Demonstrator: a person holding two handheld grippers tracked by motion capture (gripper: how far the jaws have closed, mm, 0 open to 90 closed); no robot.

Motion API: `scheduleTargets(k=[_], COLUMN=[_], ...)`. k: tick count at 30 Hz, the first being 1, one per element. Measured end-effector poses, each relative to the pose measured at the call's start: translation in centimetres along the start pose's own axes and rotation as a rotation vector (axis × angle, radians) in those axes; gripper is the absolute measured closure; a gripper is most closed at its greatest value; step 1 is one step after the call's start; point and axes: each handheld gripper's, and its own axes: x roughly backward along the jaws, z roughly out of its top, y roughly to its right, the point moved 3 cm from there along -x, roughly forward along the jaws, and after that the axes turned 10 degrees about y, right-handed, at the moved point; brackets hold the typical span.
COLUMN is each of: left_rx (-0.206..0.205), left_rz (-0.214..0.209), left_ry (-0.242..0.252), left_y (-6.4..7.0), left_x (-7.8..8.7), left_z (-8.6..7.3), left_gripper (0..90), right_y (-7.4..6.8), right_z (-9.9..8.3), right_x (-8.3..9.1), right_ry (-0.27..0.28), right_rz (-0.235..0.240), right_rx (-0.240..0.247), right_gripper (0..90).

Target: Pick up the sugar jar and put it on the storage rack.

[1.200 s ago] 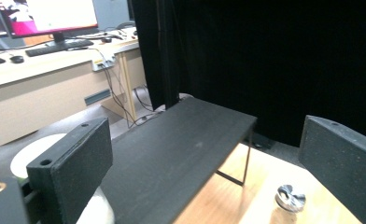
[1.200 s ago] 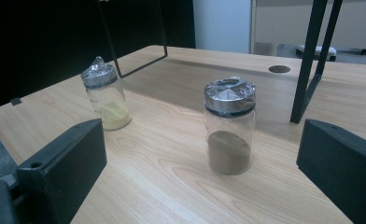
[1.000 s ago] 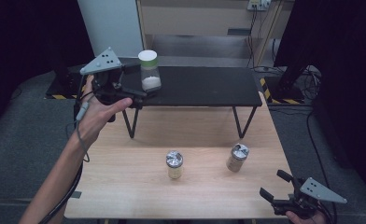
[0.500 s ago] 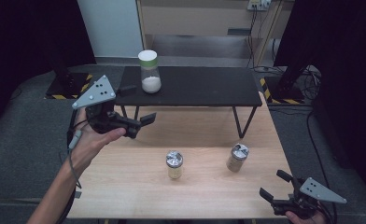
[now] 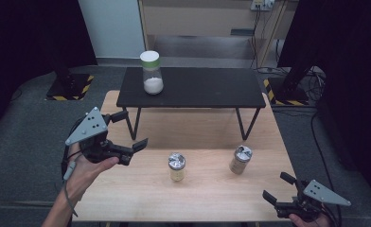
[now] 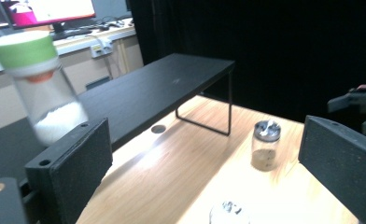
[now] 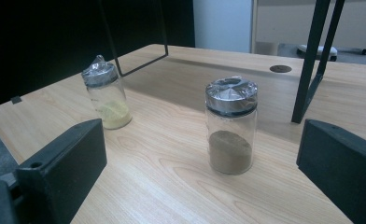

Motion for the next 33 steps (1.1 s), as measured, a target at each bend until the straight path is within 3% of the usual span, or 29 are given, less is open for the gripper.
scheduleTargets(k=[4,10,13,18,23,29,33], left_rx=[0.000,0.037,0.036,0.059,0.063,0.065,0.063], left_rz=[0.025,0.042,0.079,0.084,0.089,0.130,0.146], left_ry=[-0.007,-0.006,-0.007,0.004,0.007,0.039,0.030], left_y=[0.5,0.8,1.2,1.3,1.5,2.1,2.3], left_x=[0.6,1.4,1.9,2.7,3.3,4.6,5.3], left_z=[-1.5,-4.0,-5.0,-6.8,-8.3,-10.6,-11.5], left_gripper=[2.1,2.2,2.4,2.5,2.3,2.5,2.6], right_y=[0.0,0.0,0.0,0.0,0.0,0.0,0.0], right_z=[0.0,0.0,0.0,0.0,0.0,0.0,0.0], right_x=[0.0,0.0,0.0,0.0,0.0,0.0,0.0], right_ry=[0.000,0.000,0.000,0.000,0.000,-0.001,-0.001], right_rz=[-0.001,-0.002,-0.002,-0.003,-0.004,-0.004,-0.005], right_rx=[0.001,-0.003,-0.003,0.000,-0.002,0.001,0.001], right_gripper=[2.1,2.1,2.1,2.1,2.1,2.2,2.2])
